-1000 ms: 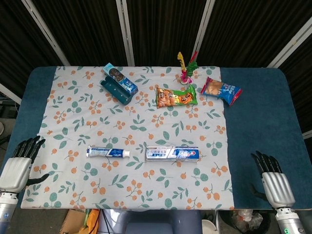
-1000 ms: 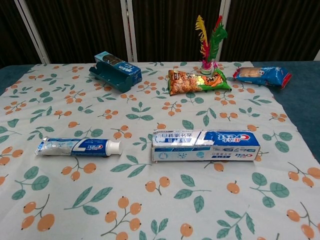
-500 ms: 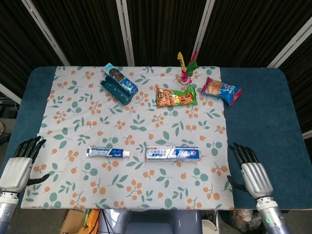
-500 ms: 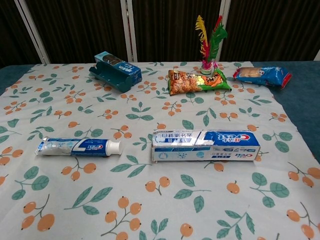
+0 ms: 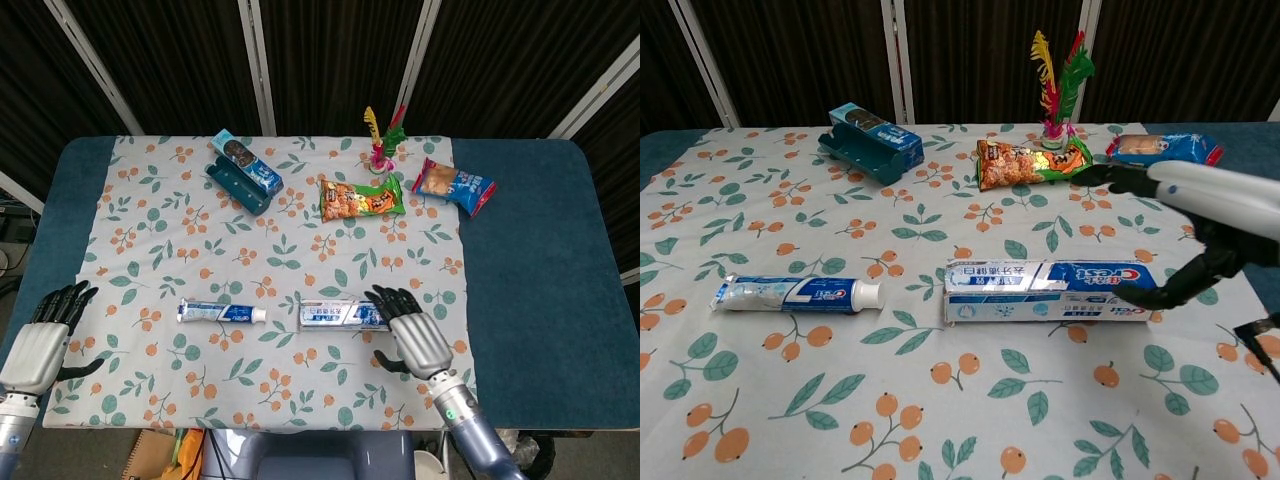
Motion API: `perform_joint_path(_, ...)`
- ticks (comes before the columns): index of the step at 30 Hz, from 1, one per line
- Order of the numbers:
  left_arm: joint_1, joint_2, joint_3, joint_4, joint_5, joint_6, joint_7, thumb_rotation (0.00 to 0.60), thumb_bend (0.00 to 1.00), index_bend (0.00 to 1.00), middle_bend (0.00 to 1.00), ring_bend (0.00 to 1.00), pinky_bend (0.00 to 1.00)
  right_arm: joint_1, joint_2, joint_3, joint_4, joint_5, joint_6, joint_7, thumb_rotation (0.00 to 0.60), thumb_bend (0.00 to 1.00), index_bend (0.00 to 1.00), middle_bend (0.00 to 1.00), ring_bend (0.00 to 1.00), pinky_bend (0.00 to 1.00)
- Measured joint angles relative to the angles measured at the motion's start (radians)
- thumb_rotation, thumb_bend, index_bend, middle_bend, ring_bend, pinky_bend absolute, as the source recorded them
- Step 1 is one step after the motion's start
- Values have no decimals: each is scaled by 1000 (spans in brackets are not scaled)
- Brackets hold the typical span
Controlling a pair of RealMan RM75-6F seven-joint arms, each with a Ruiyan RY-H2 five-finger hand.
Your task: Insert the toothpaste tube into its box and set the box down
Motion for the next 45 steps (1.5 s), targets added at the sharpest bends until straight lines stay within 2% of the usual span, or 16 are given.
perform_joint_path(4, 0, 2, 0, -2, -5, -3, -2, 600, 28, 24, 0, 0, 49, 78, -102, 20, 35, 110, -17, -103, 600, 328, 0, 38, 0, 0)
perform_joint_path(10, -2, 3, 0, -4, -10, -9, -1, 600, 28, 24, 0, 0, 50, 143, -190, 36, 130, 200, -18, -155, 600, 327, 0, 38, 0, 0)
perform_joint_path(25, -7, 7, 1, -12, -21, -26, -4, 600, 28, 24, 0, 0, 49, 207, -286, 33, 303, 266, -38, -134, 600, 327, 0, 47, 0, 0)
perform_joint_path(30, -10, 9, 2, -15, -22, -32, -6, 600, 28, 24, 0, 0, 49, 226, -311, 34, 361, 283, -48, -120, 600, 327, 9, 89, 9, 1)
perform_joint_path(33, -11, 10, 2, -15, -26, -37, -7, 600, 28, 24, 0, 0, 49, 237, -324, 33, 391, 286, -50, -113, 600, 327, 149, 217, 123, 98)
perform_joint_path(35, -12, 10, 2, -15, -29, -40, -8, 600, 28, 26, 0, 0, 50, 241, -330, 29, 405, 279, -46, -111, 600, 344, 317, 369, 275, 233)
perform_joint_path(38, -13, 12, 3, -17, -28, -41, -8, 600, 28, 31, 0, 0, 49, 238, -336, 23, 414, 259, -23, -104, 600, 392, 467, 507, 418, 363)
perform_joint_path(41, -13, 12, 4, -18, -26, -41, -6, 600, 28, 41, 0, 0, 49, 230, -337, 15, 416, 229, 4, -88, 600, 405, 530, 560, 470, 400)
perform_joint_path(45, -14, 12, 6, -18, -26, -44, -2, 600, 28, 54, 0, 0, 50, 219, -318, 8, 393, 198, 23, -68, 600, 409, 553, 577, 486, 424)
